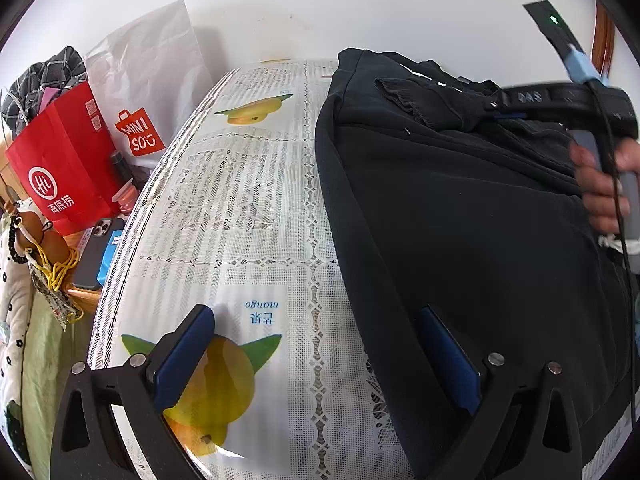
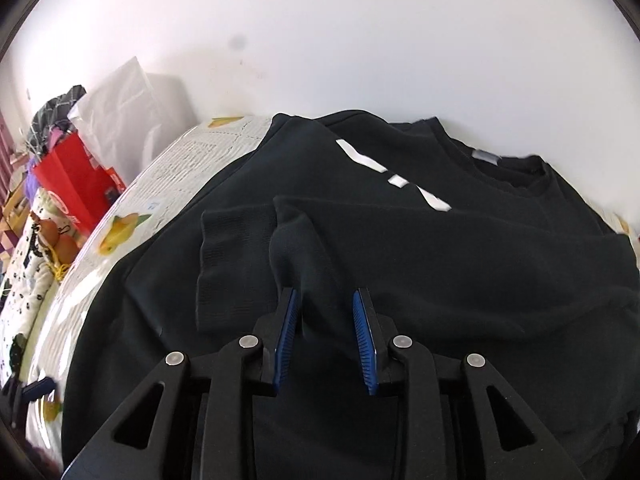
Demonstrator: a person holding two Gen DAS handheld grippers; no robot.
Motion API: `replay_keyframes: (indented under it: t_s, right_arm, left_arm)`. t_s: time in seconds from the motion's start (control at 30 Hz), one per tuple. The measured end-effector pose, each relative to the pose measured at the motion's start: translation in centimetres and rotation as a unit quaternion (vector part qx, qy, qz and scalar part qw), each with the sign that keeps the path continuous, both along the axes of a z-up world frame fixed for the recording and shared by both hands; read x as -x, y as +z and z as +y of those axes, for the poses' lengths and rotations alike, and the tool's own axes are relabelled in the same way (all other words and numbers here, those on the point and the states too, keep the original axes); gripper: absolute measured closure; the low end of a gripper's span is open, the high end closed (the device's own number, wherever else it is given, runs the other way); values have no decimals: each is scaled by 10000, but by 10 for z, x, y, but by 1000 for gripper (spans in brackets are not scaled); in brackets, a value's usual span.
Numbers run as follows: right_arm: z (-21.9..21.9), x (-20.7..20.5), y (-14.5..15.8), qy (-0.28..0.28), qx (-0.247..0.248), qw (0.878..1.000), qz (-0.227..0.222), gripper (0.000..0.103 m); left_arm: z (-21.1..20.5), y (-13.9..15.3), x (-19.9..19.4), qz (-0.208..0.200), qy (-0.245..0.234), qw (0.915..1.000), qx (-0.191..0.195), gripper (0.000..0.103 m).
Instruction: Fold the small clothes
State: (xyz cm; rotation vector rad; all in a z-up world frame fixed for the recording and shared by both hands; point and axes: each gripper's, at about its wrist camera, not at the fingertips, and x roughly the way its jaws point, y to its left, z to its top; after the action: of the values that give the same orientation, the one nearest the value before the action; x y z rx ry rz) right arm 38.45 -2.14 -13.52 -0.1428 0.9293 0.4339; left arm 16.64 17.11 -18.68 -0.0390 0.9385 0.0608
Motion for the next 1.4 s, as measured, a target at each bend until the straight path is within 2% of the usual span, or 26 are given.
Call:
replay_keyframes:
  t_s: [0.17,0.3,0.37,0.4,0.43,0.53,0.73,0.83,1.0,1.17,1.27,1.33,1.4]
  right_arm:
    - [-18,35,0,30,976,9943,-437,74]
    - [-68,64,4,-254,1290,9895,-601,73]
    - [-98,69,8,-540,1328,9876,-635,70]
    - [-114,72,11,-683,1319,9869,-630,66]
    - [-131,74,13,-845,1301,9860,-616,65]
    - [-186,78,21,-1378,1227,9808,-629,62]
    - [-259,73,18,-2105,885,9721,-536,61]
    - [-278,70,14,-2333,711,9682,-559,61]
    - [-292,57,7,-2489,398,9659,-599,61]
    - [-296,49,-3,-2470,311,9669,-560,61]
    - [-301,46,-11,-2505,243,9666,-491,61]
    - [-304,45,-17,-2507,178,9669,-439,61]
    - [-306,44,-22,-2537,213,9663,-378,61]
  left_arm:
    - [0,0,0,2,-2,10000,4,0]
    - [-3,1,-1,11,-12,10000,-43,2]
    - [-7,5,-7,103,-74,9999,-116,8]
    - [-8,8,-10,108,-69,9998,-174,13]
    - [-11,13,-14,75,-55,9996,-251,14]
    - [-23,31,-31,-104,-147,9991,-382,14]
    - [-59,56,-80,-278,-382,9972,-572,14]
    - [-72,57,-107,-247,-406,9976,-510,17]
    - [-90,44,-141,0,-571,9969,-538,38]
    - [-95,27,-163,161,-565,9972,-458,40]
    - [-98,20,-171,194,-546,9968,-542,41]
    - [-100,19,-174,123,-551,9967,-575,48]
    - [-101,21,-176,30,-523,9966,-630,83]
